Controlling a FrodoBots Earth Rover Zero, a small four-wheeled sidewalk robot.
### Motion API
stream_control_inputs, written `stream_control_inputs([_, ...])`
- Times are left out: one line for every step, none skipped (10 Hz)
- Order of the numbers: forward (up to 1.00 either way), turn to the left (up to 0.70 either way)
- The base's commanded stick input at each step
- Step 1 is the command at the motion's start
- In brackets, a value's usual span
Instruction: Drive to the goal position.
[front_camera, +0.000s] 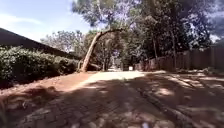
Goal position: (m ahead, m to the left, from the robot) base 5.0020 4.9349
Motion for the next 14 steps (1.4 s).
stream_control_inputs([0.7, 0.0])
stream_control_inputs([0.7, 0.0])
stream_control_inputs([0.7, 0.0])
stream_control_inputs([0.7, 0.0])
stream_control_inputs([0.7, 0.0])
stream_control_inputs([0.7, 0.0])
stream_control_inputs([0.7, 0.0])
stream_control_inputs([0.7, 0.0])
stream_control_inputs([0.7, 0.0])
stream_control_inputs([0.7, 0.0])
stream_control_inputs([0.7, 0.0])
stream_control_inputs([0.7, 0.0])
stream_control_inputs([0.7, -0.18])
stream_control_inputs([0.7, -0.31])
